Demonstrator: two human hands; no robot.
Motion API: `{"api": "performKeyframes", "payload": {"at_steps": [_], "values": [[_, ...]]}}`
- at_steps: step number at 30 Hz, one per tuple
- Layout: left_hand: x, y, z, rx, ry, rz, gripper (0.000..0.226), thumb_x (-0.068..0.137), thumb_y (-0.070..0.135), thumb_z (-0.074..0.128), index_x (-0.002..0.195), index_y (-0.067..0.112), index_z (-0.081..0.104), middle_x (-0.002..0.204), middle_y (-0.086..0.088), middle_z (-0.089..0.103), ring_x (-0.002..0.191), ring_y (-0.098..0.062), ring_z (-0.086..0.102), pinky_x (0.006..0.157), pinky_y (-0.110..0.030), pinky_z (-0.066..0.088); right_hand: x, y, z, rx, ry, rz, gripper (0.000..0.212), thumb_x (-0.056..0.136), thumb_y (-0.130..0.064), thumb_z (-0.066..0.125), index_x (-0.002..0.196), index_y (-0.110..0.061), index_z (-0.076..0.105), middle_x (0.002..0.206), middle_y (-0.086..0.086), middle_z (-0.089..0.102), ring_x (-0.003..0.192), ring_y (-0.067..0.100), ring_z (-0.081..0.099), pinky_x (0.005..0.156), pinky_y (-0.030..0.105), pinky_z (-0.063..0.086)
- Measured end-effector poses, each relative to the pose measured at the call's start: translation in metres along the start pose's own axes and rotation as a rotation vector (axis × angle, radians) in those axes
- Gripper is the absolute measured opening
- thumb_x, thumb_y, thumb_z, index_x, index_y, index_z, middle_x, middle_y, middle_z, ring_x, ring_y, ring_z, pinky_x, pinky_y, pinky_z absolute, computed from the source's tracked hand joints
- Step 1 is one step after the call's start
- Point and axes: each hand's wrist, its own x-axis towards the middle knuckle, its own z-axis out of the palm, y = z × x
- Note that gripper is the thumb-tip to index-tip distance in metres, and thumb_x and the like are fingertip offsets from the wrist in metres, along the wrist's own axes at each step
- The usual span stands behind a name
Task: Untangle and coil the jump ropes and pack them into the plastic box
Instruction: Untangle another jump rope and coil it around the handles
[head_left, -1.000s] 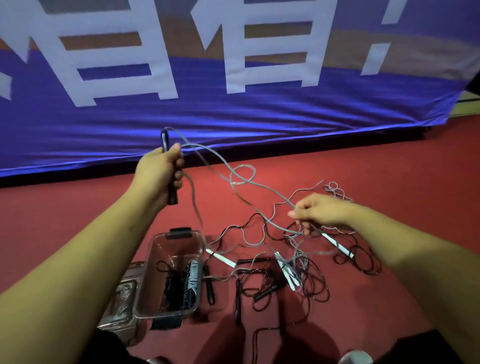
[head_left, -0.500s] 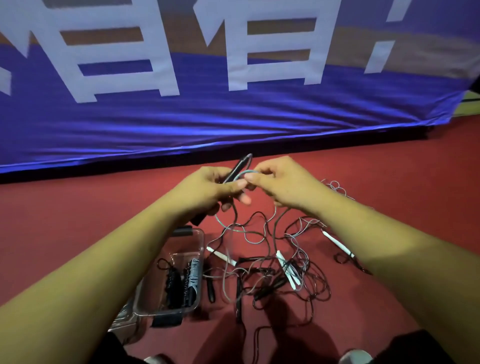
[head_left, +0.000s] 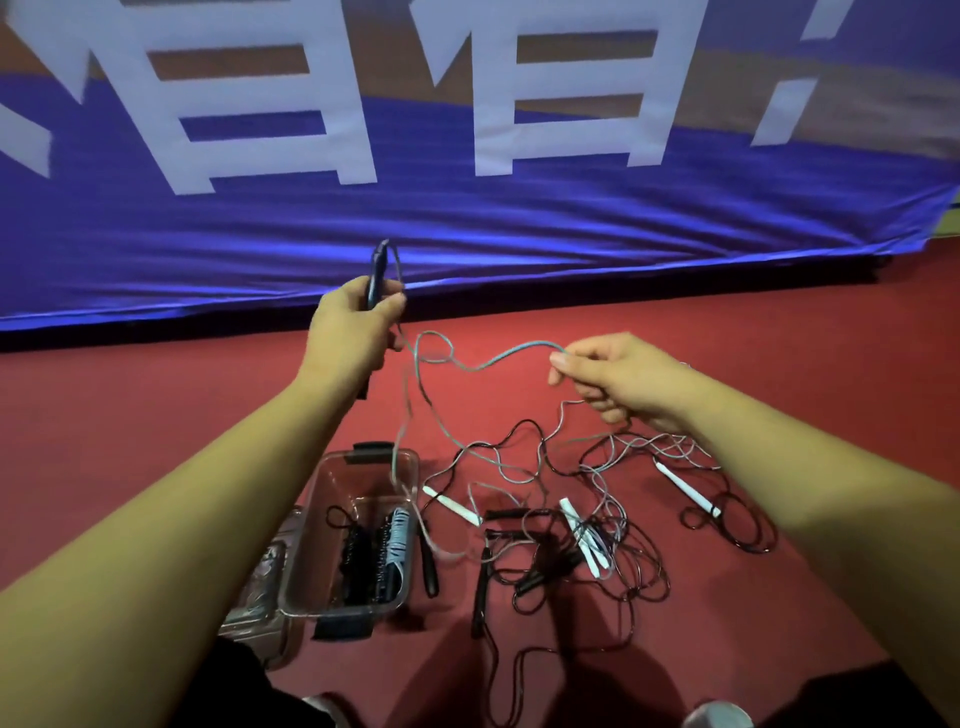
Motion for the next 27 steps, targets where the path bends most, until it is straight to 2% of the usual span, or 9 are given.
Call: {"api": "performKeyframes", "payload": {"at_steps": [4,7,10,15,18,20,21,24,27], "values": [[-0.023,0.016,0.016,-0.174,-0.361,0.015,0.016,0.099,0.021,0.056,0.104,0.011,0.067,0.104,-0.004,0.072,0.052,-0.013,0.060,0.041,-0.020,0.031,-0.002,-0.030,0.022,-0.134,0.006,-0.160,0.025,0.094,-0.029,0.061,0.078,-0.012,0.070,0.047,-0.005,0.033,0.042,0.012,0.023,0.041,0.019,0.021],[-0.037,0.020,0.031,-0.136,-0.613,-0.030,0.017,0.100,0.022,0.052,0.094,0.011,0.064,0.086,-0.010,0.070,0.046,-0.013,0.049,0.038,-0.018,0.027,-0.002,-0.041,0.028,-0.158,0.107,-0.280,0.024,0.090,-0.027,0.066,0.074,-0.010,0.070,0.048,-0.001,0.037,0.042,0.013,0.026,0.042,0.021,0.021],[-0.030,0.022,0.034,-0.243,-0.427,-0.048,0.024,0.100,0.019,0.053,0.077,0.017,0.054,0.054,0.004,0.052,0.038,-0.006,0.032,0.037,-0.015,0.023,0.000,-0.034,0.016,-0.228,0.130,-0.261,0.029,0.087,-0.029,0.070,0.067,-0.009,0.064,0.049,0.001,0.045,0.042,0.014,0.035,0.043,0.021,0.030],[-0.004,0.024,0.008,-0.478,-0.043,-0.079,0.028,0.101,0.017,0.051,0.074,0.020,0.046,0.052,0.007,0.043,0.040,-0.005,0.028,0.038,-0.018,0.024,-0.003,0.022,-0.020,-0.451,-0.065,0.071,0.030,0.091,-0.022,0.066,0.066,-0.009,0.057,0.061,0.009,0.061,0.050,0.005,0.058,0.056,0.015,0.042],[0.000,0.010,-0.009,-0.068,0.014,-0.070,0.022,0.098,0.018,0.056,0.076,0.016,0.056,0.048,0.008,0.050,0.038,-0.009,0.034,0.039,-0.020,0.029,-0.005,0.042,-0.031,-0.273,-0.033,0.128,0.025,0.093,-0.021,0.061,0.073,-0.006,0.060,0.060,0.011,0.059,0.056,0.020,0.062,0.062,0.027,0.049],[-0.001,0.003,-0.012,0.189,0.026,-0.023,0.011,0.095,0.018,0.060,0.086,0.013,0.063,0.054,0.003,0.051,0.044,-0.013,0.040,0.041,-0.020,0.034,-0.005,0.031,-0.025,-0.208,0.018,0.035,0.026,0.095,-0.025,0.059,0.076,-0.008,0.064,0.053,0.007,0.044,0.045,0.019,0.047,0.052,0.026,0.045],[-0.002,0.002,-0.010,0.176,0.045,0.009,0.008,0.094,0.018,0.060,0.090,0.014,0.065,0.060,-0.002,0.052,0.047,-0.013,0.042,0.044,-0.021,0.035,-0.004,0.020,-0.017,-0.204,0.021,-0.027,0.027,0.095,-0.028,0.059,0.076,-0.009,0.065,0.051,0.005,0.037,0.043,0.016,0.038,0.048,0.024,0.040],[-0.012,0.018,0.004,-0.137,-0.071,0.036,0.008,0.097,0.017,0.057,0.096,0.018,0.064,0.081,-0.002,0.067,0.047,-0.008,0.047,0.041,-0.018,0.033,-0.004,-0.020,0.013,-0.196,-0.029,-0.201,0.030,0.094,-0.031,0.059,0.077,-0.008,0.069,0.049,0.001,0.031,0.044,0.014,0.027,0.045,0.021,0.028],[-0.034,0.031,0.023,-0.135,-0.522,-0.007,0.021,0.101,0.027,0.051,0.096,0.013,0.066,0.089,-0.005,0.071,0.046,-0.011,0.045,0.039,-0.017,0.029,-0.006,-0.045,0.030,-0.140,0.016,-0.325,0.030,0.093,-0.030,0.062,0.072,-0.009,0.069,0.048,0.003,0.034,0.042,0.014,0.027,0.043,0.021,0.026]]}}
